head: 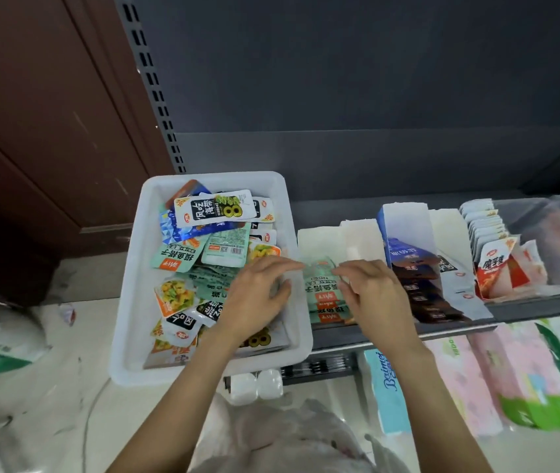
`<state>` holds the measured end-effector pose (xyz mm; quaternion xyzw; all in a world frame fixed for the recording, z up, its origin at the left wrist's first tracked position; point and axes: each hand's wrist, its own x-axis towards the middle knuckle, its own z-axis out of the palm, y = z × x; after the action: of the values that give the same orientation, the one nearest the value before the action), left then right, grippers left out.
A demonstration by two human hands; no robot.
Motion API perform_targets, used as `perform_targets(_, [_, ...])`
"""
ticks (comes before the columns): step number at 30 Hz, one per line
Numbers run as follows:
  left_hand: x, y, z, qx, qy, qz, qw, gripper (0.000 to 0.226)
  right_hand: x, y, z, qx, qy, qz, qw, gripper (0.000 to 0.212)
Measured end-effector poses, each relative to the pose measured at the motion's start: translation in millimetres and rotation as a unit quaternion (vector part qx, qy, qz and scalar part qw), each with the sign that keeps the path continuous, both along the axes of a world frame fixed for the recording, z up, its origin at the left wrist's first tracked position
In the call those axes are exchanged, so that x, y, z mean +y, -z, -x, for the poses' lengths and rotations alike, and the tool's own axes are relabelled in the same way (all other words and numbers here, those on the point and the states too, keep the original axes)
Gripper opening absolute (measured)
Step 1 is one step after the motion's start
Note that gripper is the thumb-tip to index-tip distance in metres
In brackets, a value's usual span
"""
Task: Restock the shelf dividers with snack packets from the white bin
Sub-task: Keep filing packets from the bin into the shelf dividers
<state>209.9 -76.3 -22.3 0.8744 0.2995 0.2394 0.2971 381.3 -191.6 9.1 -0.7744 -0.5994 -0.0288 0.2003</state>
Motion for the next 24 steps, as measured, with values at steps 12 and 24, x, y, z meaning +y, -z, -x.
perform_targets(12, [48.7,31.8,72.2,0.217,-0.213,-0.056,0.951,0.041,138.5,39.3,99.2,0.114,-0.101,0.195,0.969,0.05])
perform_targets(24, [35.3,-8.4,67.5,-0.121,-0.299,0.188,0.928,0.038,104.3,-5.5,82.0,0.223,0.011,-0.153,0.963,0.012])
